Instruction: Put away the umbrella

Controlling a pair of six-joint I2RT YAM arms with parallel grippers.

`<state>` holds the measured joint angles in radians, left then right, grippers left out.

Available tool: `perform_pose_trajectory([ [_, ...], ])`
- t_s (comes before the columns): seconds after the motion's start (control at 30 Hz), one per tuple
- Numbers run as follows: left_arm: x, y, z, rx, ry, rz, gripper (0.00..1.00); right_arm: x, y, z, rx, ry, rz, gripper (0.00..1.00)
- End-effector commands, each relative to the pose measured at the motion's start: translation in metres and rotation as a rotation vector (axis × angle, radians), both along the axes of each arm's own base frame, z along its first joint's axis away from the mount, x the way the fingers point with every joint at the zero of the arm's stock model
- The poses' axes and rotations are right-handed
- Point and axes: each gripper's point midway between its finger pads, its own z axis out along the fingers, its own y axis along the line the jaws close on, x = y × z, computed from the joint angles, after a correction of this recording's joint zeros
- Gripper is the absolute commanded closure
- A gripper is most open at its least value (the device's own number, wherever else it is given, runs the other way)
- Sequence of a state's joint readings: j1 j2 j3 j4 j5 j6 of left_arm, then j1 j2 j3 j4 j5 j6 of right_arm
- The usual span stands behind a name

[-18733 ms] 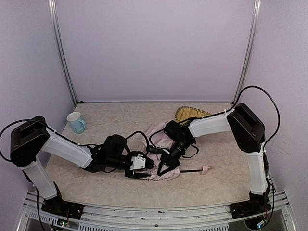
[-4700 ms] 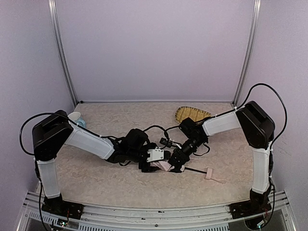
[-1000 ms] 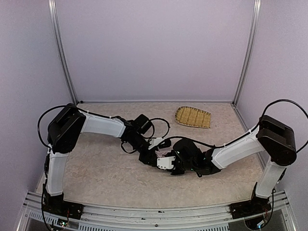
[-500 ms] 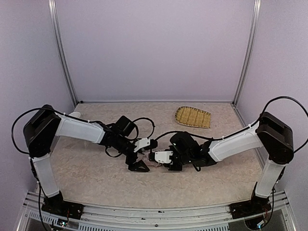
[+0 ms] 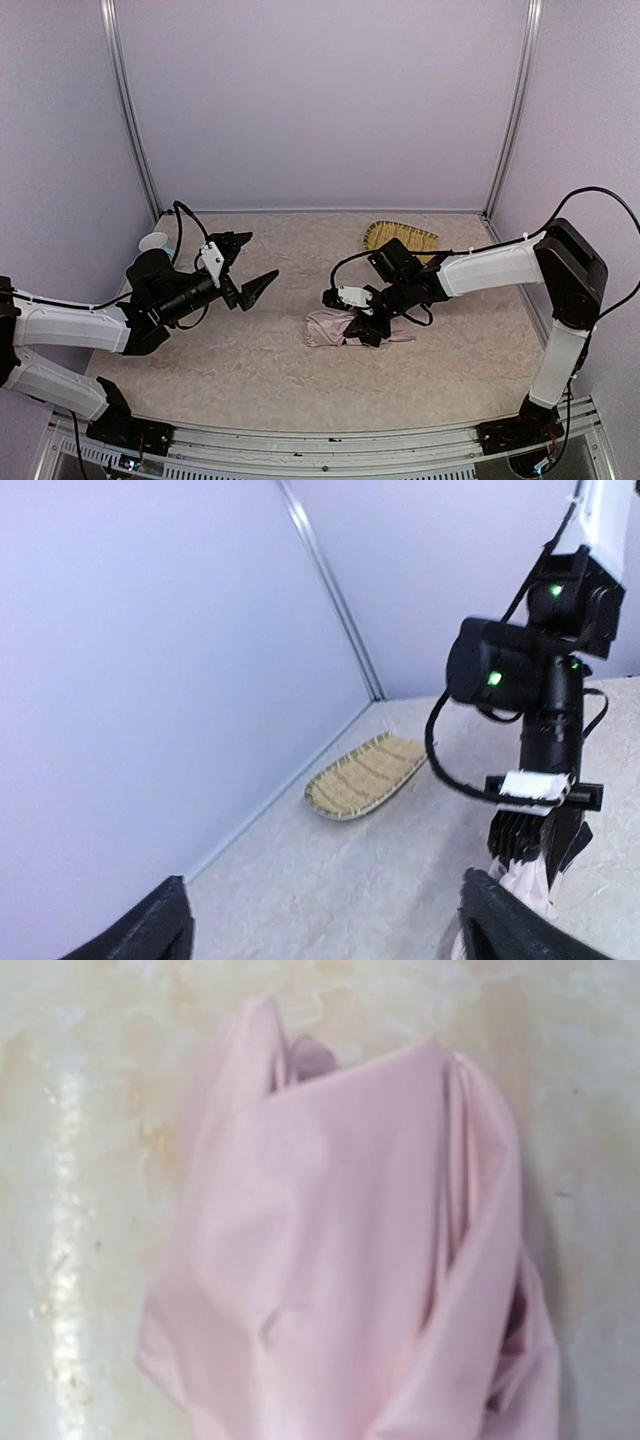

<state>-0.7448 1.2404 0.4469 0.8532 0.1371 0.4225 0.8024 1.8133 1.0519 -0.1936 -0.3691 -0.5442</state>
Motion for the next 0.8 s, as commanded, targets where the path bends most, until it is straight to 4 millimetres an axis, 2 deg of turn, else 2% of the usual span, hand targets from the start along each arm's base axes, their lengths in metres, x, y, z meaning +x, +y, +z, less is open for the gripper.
perform_pose_trajectory([
  [0.0, -0.029, -0.033, 0.04, -0.076, -0.078, -0.238, 0.26, -0.042, -0.024, -0.035, -0.088, 0.326, 0.012, 0.92],
  [0.03, -0.028, -0.043, 0.03, -0.026, -0.062, -0.232, 0.33, -0.042, -0.023, -0.035, -0.083, 0.347, 0.011, 0.91],
  [0.07, -0.033, -0.057, 0.009, 0.048, -0.054, -0.233, 0.37, -0.042, -0.023, -0.035, -0.075, 0.365, 0.008, 0.91],
  [0.17, -0.048, -0.073, -0.052, 0.246, -0.058, -0.259, 0.41, -0.042, -0.023, -0.038, -0.063, 0.413, -0.001, 0.91],
  [0.27, -0.059, -0.084, -0.115, 0.419, 0.019, -0.343, 0.35, -0.042, -0.022, -0.041, -0.059, 0.459, 0.001, 0.9],
  [0.33, -0.055, -0.093, -0.144, 0.513, 0.044, -0.336, 0.26, -0.042, -0.021, -0.041, -0.058, 0.476, 0.01, 0.9],
  [0.4, -0.049, -0.102, -0.158, 0.563, 0.036, -0.318, 0.15, -0.04, -0.02, -0.043, -0.057, 0.484, 0.014, 0.9],
  [0.5, -0.037, -0.109, -0.163, 0.568, 0.025, -0.291, 0.02, -0.039, -0.019, -0.042, -0.044, 0.493, 0.019, 0.9],
  [0.77, -0.014, -0.11, -0.197, 0.673, 0.013, -0.191, 0.01, -0.037, -0.016, -0.044, -0.031, 0.496, 0.03, 0.89],
])
